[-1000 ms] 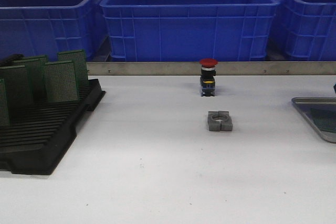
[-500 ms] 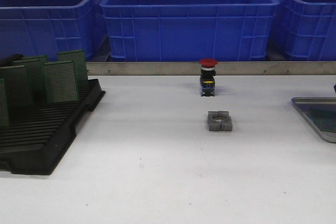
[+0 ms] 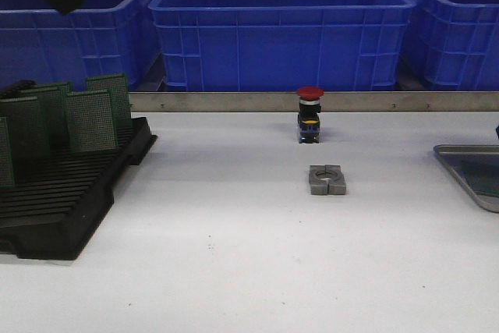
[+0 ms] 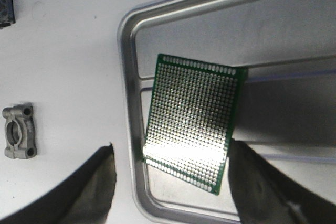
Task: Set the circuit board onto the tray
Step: 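Lower the left gripper onto another green board in the rack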
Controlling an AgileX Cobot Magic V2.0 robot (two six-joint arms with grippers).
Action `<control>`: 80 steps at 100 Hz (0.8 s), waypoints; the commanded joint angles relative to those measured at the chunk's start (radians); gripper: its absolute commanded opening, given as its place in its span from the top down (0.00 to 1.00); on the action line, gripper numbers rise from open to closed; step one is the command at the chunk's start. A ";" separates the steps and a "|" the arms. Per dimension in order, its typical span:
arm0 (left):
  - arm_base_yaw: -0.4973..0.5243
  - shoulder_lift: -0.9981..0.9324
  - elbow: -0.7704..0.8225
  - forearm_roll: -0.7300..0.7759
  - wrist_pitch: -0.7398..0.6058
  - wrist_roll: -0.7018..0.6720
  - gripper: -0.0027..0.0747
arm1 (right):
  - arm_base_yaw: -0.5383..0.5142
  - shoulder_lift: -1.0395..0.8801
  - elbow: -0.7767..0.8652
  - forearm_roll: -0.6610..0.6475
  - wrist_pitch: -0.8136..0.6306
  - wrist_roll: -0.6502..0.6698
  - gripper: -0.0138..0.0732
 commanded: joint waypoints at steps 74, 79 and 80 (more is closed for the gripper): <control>0.026 0.180 -0.033 0.149 -0.283 -0.004 0.26 | -0.005 -0.054 -0.026 0.028 0.032 -0.007 0.28; 0.026 0.188 -0.033 0.158 -0.286 -0.004 0.26 | -0.005 -0.054 -0.026 0.028 0.032 -0.007 0.28; 0.026 0.190 -0.033 0.161 -0.286 -0.004 0.26 | -0.005 -0.054 -0.026 0.028 0.032 -0.007 0.28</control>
